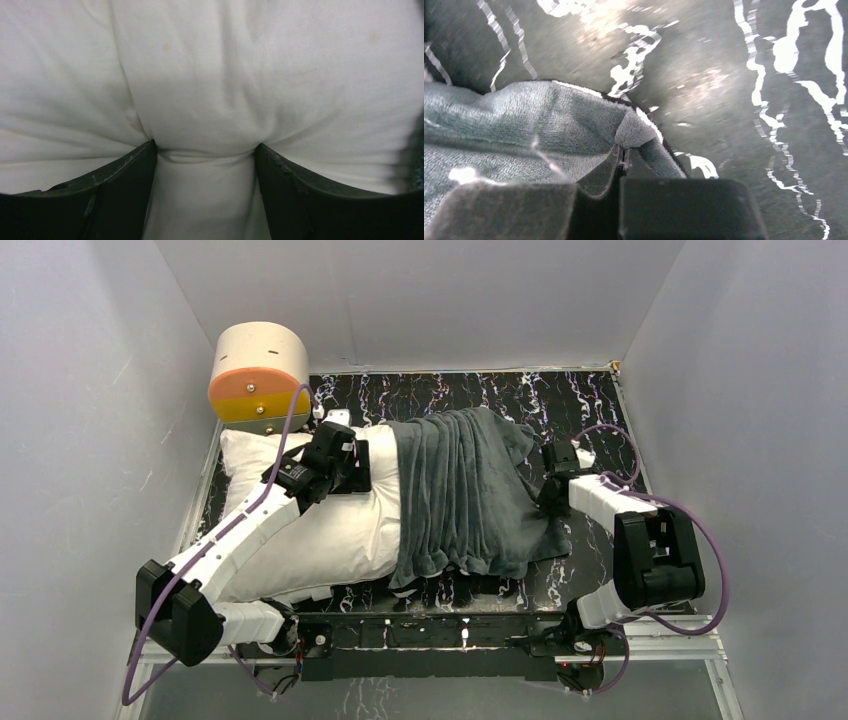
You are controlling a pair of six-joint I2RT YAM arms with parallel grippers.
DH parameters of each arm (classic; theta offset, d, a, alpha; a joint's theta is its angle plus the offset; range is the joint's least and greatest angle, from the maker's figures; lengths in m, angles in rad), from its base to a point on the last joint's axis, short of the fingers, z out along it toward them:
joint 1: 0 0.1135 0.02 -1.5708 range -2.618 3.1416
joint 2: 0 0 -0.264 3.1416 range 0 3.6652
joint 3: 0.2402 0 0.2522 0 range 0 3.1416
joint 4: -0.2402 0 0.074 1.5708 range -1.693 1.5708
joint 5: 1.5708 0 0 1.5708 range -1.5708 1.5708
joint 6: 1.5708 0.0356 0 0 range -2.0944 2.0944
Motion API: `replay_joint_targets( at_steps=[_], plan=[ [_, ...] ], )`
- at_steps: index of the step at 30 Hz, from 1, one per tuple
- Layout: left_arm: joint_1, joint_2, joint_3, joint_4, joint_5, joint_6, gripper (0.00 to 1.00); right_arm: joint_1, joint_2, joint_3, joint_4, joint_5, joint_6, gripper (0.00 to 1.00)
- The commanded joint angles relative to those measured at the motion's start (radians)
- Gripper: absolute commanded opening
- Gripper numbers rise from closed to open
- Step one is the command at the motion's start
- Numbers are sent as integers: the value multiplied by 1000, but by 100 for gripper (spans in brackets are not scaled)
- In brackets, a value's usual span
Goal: Remove the pillowcase from the pillow
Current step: Remove the pillow from the pillowcase.
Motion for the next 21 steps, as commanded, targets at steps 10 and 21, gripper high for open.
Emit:
replay_joint_targets(
  at_steps=[10, 21],
  plan=[
    [3, 9, -128, -174, -55, -33, 66, -303, -140, 271, -73, -108, -142, 5],
    [3, -54, -134, -59, 92, -52, 75, -303, -468, 130, -248, -564, -58, 69]
  ],
)
